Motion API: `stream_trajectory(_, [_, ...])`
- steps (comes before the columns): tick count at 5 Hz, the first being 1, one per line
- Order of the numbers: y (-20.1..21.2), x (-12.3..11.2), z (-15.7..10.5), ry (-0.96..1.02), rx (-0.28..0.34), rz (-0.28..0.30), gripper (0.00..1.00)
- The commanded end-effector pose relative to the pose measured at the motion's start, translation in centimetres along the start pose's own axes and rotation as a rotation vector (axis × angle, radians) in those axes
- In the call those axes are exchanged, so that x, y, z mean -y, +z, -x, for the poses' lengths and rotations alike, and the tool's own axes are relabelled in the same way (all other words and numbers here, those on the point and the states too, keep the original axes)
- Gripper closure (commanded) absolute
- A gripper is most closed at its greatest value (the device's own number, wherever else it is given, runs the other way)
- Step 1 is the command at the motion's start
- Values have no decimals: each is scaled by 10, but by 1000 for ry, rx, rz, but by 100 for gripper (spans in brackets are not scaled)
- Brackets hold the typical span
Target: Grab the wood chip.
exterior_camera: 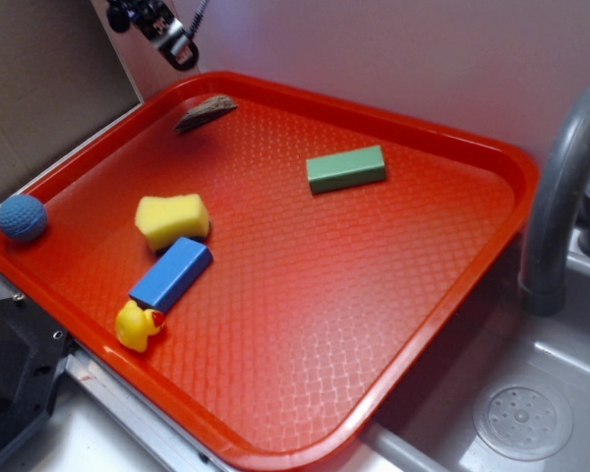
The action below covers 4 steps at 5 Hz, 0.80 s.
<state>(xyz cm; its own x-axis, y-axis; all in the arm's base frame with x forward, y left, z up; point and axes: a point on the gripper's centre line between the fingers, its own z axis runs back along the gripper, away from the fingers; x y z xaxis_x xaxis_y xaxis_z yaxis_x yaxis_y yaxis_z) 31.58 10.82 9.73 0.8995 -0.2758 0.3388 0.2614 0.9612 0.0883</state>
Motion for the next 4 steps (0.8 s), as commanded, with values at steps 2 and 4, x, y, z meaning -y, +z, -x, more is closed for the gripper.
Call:
stream_trajectory(2, [-29,18,7,-66,-81,45,0])
stream_trajectory(4, [-53,33,25,-108,-191,76,0])
